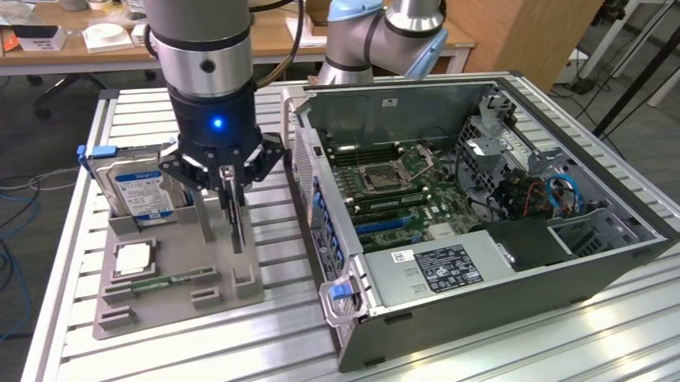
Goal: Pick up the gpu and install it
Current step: 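Pick up the gpu and move the gpu toward the slot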
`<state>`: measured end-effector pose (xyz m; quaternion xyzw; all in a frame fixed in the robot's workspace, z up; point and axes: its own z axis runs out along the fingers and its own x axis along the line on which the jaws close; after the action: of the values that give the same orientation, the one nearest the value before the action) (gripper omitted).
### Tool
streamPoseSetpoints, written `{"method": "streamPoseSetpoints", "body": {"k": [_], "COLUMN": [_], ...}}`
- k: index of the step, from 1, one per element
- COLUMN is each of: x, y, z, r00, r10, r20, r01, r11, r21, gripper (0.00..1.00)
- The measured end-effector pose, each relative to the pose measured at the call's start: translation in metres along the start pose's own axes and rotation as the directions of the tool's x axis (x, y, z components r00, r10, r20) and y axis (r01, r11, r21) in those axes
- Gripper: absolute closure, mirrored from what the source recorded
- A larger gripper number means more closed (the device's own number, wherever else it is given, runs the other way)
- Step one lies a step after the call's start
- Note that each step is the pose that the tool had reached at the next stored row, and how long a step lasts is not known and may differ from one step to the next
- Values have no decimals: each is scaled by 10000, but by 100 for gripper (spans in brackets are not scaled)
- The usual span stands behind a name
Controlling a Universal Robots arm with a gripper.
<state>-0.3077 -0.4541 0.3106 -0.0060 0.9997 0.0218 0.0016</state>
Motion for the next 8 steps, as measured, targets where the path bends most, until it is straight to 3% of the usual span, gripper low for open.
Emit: {"method": "streamPoseSetpoints", "body": {"k": [7,8], "x": [0,-1], "y": [0,6], "z": [-13,-141], "r00": [10000,10000], "r10": [-1,0], "r20": [-1,1], "r01": [1,0], "r11": [10000,10000], "r21": [1,0], "gripper": [74,74]}}
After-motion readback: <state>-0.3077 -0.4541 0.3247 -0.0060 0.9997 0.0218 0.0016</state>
